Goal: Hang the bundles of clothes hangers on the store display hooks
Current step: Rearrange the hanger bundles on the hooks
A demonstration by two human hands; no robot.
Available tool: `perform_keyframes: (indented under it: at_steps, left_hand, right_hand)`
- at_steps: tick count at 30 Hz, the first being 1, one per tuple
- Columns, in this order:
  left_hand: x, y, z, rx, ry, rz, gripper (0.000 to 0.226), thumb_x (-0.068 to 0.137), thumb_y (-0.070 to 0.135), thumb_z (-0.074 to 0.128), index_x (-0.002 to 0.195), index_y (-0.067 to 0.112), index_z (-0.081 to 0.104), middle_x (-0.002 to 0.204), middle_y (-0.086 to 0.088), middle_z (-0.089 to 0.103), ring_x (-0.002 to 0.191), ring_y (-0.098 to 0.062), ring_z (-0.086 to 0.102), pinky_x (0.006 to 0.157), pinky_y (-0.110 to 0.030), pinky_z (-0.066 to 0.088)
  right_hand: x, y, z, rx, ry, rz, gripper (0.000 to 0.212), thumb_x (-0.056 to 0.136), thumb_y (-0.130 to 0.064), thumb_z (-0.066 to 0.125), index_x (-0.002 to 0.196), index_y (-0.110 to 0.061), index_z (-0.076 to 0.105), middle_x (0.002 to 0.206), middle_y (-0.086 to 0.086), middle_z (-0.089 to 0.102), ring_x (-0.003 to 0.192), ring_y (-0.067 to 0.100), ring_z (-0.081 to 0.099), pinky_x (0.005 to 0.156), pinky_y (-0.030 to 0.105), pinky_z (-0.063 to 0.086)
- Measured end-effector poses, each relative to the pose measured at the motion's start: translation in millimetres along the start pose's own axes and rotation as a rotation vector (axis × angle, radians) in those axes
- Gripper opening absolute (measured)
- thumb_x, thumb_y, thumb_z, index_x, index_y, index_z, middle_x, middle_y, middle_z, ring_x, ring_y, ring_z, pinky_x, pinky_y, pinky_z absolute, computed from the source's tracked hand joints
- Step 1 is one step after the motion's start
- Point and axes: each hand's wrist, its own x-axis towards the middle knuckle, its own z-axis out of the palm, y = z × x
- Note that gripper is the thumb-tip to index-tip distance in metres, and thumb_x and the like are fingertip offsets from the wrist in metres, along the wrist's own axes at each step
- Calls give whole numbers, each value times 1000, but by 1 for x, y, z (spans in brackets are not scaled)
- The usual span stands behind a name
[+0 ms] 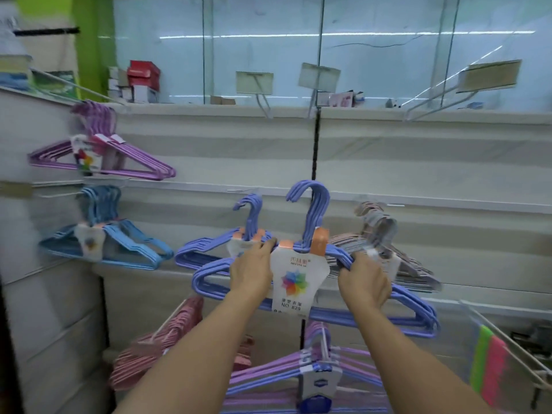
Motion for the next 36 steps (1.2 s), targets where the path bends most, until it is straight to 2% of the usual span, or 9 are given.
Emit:
perform_keyframes:
  at_steps: [3,7,11,17,23,29,34,36]
  left_hand:
    - [-1,-43,0,-3,-3,-18,54,95,12,39,142,38,31,134,2,52,110,-26,56,80,-39,45]
    - [-5,-81,4,4,-33,-71,55,96,18,37,147,35,24,138,3,48,117,-24,53,82,-38,44]
    - [11,-107,15,-17,-7,-117,54,96,28,40,146,38,25,135,4,51,113,-23,55,80,-37,45]
    - [34,-125,27,13,1,-166,55,98,22,36,149,35,19,141,4,46,118,-23,52,85,-37,44]
    - [48,-144,43,11,-12,-195,59,97,19,37,150,34,16,143,6,44,118,-21,52,82,-35,44]
    - [71,-158,46,33,-18,-148,60,97,17,37,150,34,16,143,5,43,117,-22,52,79,-35,44]
    - [78,-164,43,127,-45,-32,64,95,16,40,151,31,13,143,5,41,117,-21,51,69,-32,38]
    - [81,-163,45,171,-51,23,65,95,17,42,151,30,11,141,6,42,117,-20,51,67,-32,38]
  right_hand:
    - [-15,-29,30,-10,-45,1,17,89,-18,52,104,-17,61,95,9,68,90,30,62,78,34,45]
    - [-24,-54,61,-19,-78,-11,25,89,-19,52,112,-22,61,97,6,69,94,29,62,82,35,45]
    - [-15,-76,81,-19,-79,-54,22,88,-19,53,108,-22,62,100,6,69,98,29,62,83,35,45]
    - [6,-94,117,-13,-99,-95,16,90,-21,53,104,-23,61,97,4,70,94,28,64,81,34,45]
    - [18,-103,145,-46,-110,-152,13,90,-19,53,102,-21,58,91,4,69,87,28,63,74,33,41]
    - [27,-118,159,-28,-101,-118,19,88,-15,51,103,-24,59,88,4,68,87,28,62,83,34,43]
    - [23,-115,168,-10,-68,-47,26,86,-14,51,106,-26,62,89,4,68,87,28,62,72,33,42]
    - [23,-112,170,3,-60,-5,27,86,-14,52,108,-26,63,88,5,68,86,29,62,73,34,45]
